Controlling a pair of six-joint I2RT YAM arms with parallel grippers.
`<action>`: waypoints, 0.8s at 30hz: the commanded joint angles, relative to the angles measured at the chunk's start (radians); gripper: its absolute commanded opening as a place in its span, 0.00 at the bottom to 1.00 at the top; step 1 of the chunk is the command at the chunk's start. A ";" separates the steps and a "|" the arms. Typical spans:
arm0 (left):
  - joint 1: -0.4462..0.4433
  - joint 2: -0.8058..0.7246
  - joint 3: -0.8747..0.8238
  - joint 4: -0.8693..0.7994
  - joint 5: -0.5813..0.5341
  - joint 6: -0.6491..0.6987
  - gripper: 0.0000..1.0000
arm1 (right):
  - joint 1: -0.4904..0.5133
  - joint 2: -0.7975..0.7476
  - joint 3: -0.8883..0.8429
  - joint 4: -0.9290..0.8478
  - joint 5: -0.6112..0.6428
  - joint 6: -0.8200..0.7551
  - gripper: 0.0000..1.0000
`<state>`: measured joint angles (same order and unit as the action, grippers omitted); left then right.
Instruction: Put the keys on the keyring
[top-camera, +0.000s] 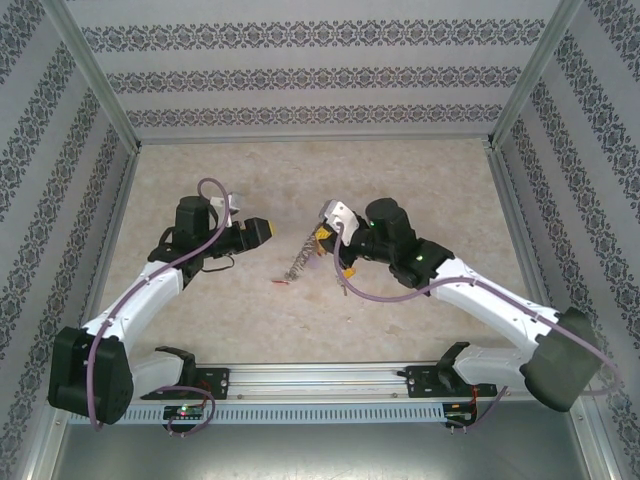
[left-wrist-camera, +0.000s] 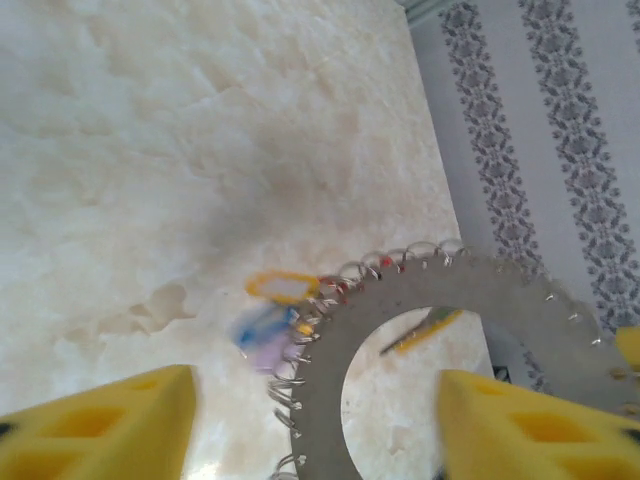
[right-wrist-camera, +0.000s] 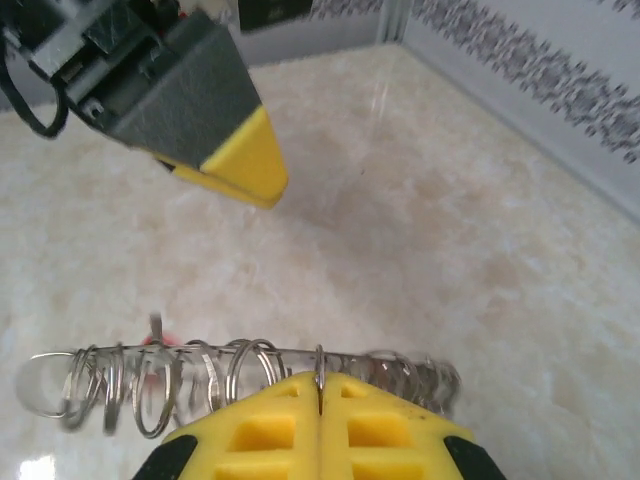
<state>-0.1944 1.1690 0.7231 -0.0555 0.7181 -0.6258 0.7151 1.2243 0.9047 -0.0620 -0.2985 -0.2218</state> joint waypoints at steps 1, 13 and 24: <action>0.001 -0.057 -0.013 -0.045 -0.089 0.041 0.75 | -0.008 0.037 0.097 -0.088 -0.016 -0.059 0.00; 0.004 -0.272 -0.086 -0.117 -0.417 0.116 0.82 | 0.240 0.183 0.151 -0.139 0.420 -0.469 0.00; 0.003 -0.358 -0.113 -0.095 -0.497 0.182 0.83 | 0.383 0.262 0.049 -0.031 0.387 -0.431 0.00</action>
<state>-0.1944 0.8227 0.6292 -0.1505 0.2478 -0.4786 1.1027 1.5070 0.9607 -0.1020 0.1722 -0.7029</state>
